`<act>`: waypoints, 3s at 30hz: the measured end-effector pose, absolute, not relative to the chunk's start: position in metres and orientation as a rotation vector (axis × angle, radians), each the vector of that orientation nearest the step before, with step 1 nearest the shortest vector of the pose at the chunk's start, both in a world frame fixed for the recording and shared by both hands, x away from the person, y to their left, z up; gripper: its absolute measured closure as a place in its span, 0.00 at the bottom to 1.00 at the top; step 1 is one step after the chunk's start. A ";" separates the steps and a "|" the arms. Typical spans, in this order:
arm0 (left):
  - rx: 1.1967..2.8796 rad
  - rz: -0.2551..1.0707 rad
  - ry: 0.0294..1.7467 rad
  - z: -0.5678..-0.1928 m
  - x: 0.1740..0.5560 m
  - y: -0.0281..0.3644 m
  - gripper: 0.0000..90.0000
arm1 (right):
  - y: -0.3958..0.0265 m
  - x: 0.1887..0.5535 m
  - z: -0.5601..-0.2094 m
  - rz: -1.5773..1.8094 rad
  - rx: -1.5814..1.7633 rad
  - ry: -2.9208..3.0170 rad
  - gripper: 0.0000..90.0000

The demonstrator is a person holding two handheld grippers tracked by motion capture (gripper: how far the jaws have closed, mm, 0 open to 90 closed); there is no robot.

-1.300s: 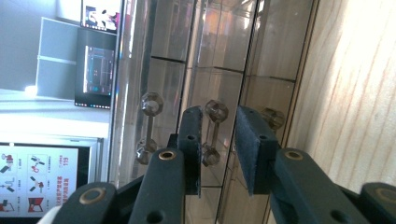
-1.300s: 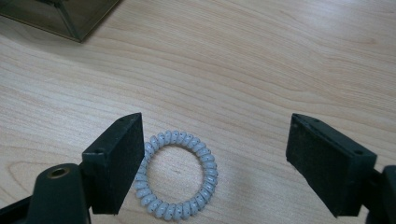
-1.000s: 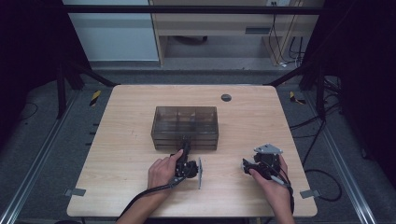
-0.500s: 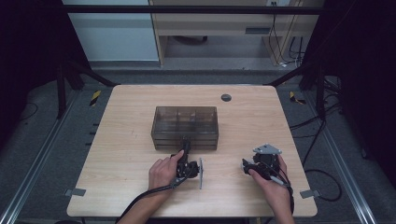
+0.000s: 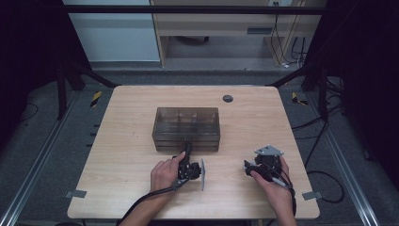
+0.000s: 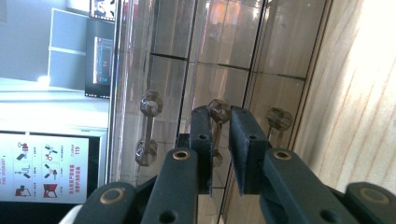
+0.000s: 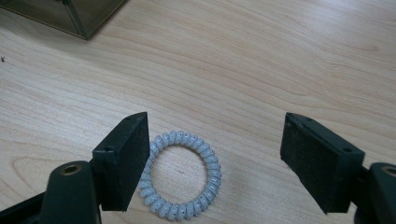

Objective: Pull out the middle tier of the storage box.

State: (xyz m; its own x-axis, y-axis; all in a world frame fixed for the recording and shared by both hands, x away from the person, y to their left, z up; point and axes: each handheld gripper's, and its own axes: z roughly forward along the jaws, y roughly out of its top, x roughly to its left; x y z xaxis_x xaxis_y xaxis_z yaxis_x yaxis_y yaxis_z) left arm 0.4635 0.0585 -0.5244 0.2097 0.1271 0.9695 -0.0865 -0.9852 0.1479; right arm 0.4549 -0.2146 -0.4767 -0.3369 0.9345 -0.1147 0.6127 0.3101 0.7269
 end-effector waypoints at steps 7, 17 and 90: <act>2.300 1.881 0.044 -0.525 0.463 0.058 0.88 | -0.214 0.455 -0.477 0.795 1.366 2.052 0.27; 2.300 1.878 0.065 -0.525 0.463 0.057 0.88 | -0.214 0.455 -0.477 0.791 1.363 2.058 0.27; 2.280 1.857 0.103 -0.525 0.443 0.056 0.89 | -0.211 0.455 -0.479 0.781 1.356 2.076 0.28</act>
